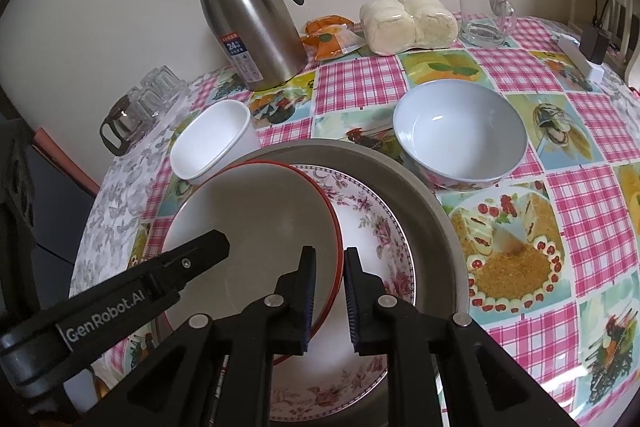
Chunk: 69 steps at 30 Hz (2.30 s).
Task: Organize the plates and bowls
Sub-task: 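Lower the red-rim bowl onto the floral plate with both grippers, then open both grippers to release the red-rim bowl, then move both grippers to the white square bowl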
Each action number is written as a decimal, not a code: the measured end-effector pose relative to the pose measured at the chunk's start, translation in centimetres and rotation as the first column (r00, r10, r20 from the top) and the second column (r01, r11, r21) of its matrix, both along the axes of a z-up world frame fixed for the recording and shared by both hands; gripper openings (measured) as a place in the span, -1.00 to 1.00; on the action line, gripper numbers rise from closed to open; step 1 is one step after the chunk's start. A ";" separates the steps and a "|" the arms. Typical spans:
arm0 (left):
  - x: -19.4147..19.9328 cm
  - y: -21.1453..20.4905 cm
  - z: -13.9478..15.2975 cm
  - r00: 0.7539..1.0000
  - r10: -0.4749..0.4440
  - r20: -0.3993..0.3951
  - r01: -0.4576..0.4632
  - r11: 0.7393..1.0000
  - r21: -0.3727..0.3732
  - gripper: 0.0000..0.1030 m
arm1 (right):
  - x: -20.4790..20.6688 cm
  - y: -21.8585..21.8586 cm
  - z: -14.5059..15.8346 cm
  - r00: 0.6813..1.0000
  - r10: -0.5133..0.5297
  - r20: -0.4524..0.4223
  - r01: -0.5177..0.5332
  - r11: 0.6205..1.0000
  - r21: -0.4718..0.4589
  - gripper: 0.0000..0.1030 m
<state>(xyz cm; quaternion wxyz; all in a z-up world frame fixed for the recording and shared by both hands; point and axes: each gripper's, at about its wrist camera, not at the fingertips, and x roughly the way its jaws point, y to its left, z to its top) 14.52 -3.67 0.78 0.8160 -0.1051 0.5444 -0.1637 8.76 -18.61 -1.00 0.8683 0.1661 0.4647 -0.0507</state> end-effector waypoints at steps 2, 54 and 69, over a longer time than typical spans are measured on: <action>0.0 0.0 0.0 1.000 0.000 -0.004 0.000 1.000 -0.002 -0.38 | 0.0 0.1 0.0 1.000 0.002 -0.002 -0.002 1.000 -0.005 -0.64; 0.4 7.7 3.4 0.957 0.230 0.175 -0.262 0.945 0.195 0.94 | -0.5 -0.5 2.6 0.999 -0.040 0.029 0.042 0.994 -0.100 1.00; 1.1 10.9 3.9 0.945 0.274 0.180 -0.302 0.941 0.153 0.94 | 0.0 2.7 2.6 0.999 -0.003 0.045 0.010 0.989 -0.150 1.00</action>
